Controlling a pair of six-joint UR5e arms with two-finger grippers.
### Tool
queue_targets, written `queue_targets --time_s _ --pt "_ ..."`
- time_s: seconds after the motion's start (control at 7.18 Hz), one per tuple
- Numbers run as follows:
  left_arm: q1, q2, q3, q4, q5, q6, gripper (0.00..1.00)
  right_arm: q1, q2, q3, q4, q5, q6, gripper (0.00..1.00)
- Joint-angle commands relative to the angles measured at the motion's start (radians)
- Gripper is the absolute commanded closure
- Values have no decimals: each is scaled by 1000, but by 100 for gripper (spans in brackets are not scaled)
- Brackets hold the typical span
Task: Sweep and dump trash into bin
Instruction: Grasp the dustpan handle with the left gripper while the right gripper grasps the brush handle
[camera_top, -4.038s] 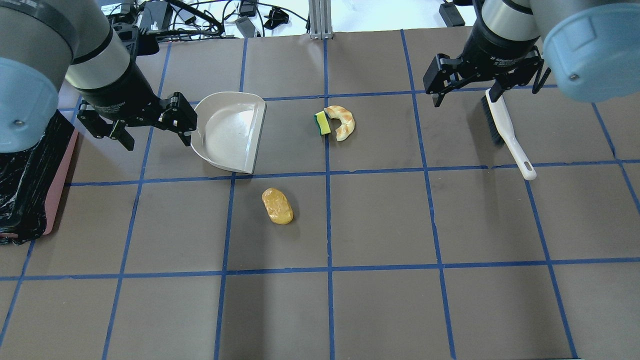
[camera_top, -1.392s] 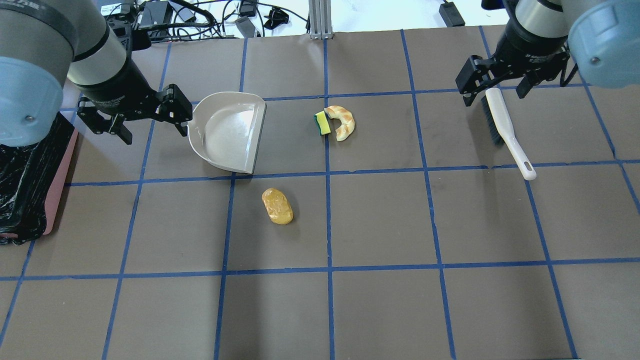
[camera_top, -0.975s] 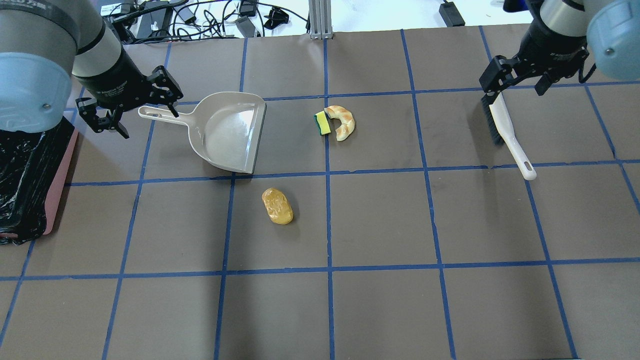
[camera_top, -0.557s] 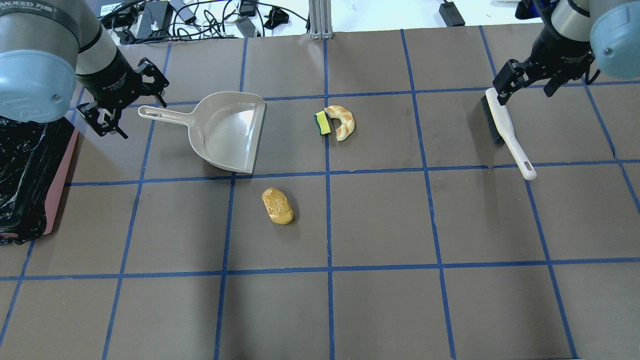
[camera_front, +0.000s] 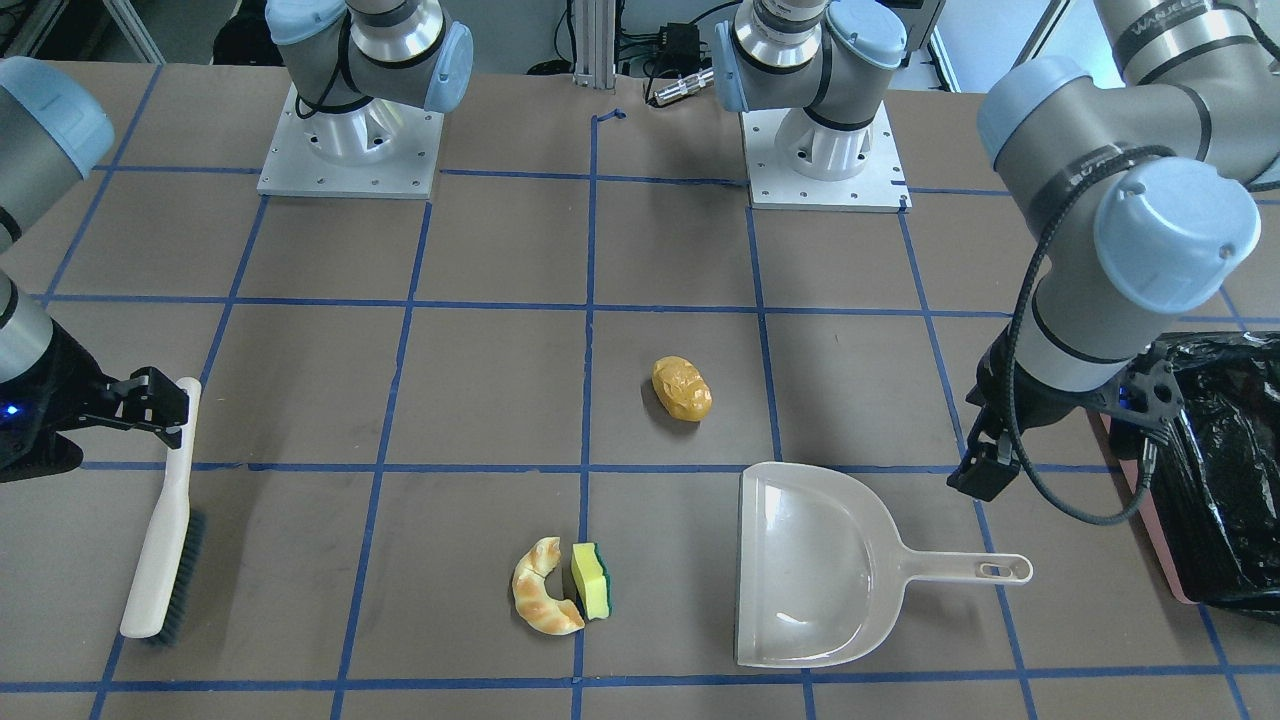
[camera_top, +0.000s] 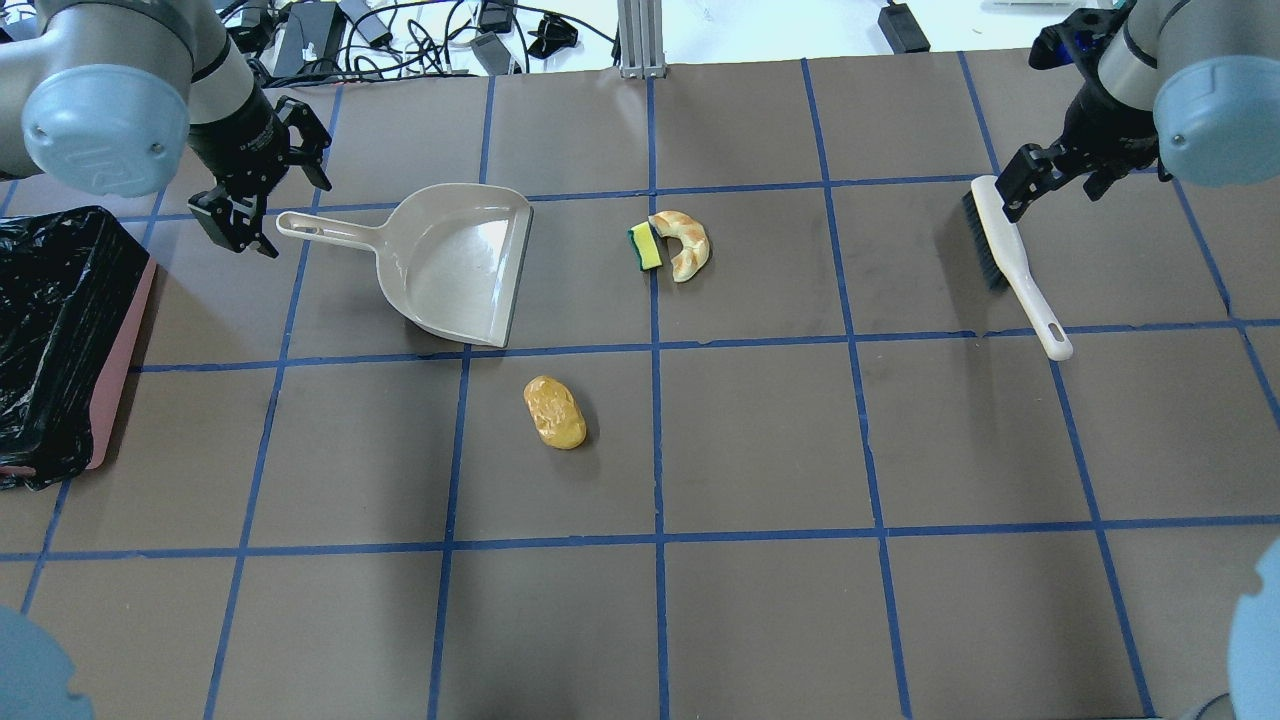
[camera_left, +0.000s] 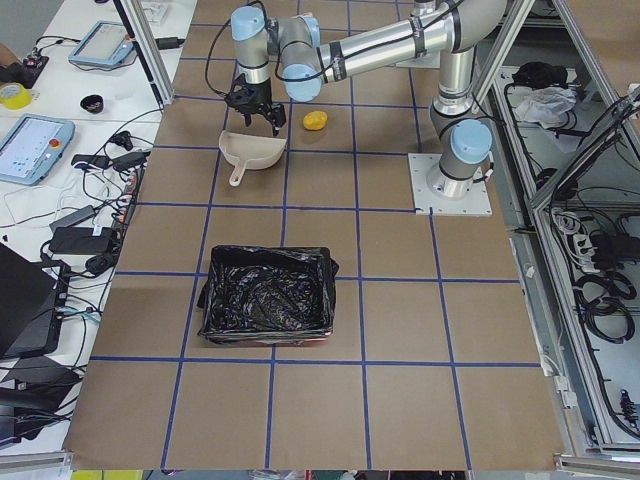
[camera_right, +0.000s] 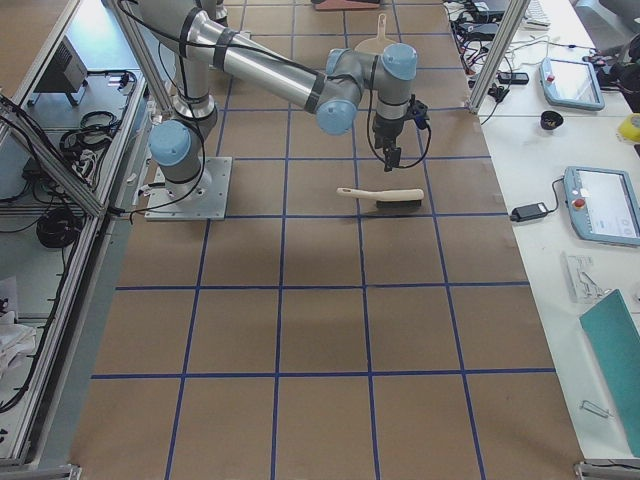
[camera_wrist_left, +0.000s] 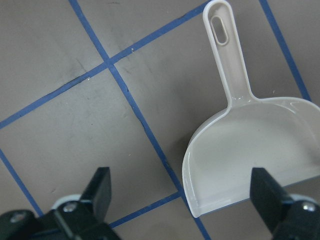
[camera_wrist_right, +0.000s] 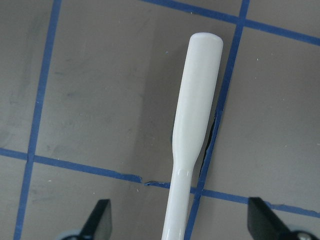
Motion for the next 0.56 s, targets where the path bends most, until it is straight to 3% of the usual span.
queue_targets --time_s 0.0,0.14,0.42 --pt "0 -102 79 43 3 -163 4 -43 12 78 -27 -2 -8 7" --pt "0 -136 81 110 6 -220 5 -61 3 123 -21 -1 -3 7" --pt "0 -208 118 120 70 -261 5 -64 -9 205 -74 -5 -3 7"
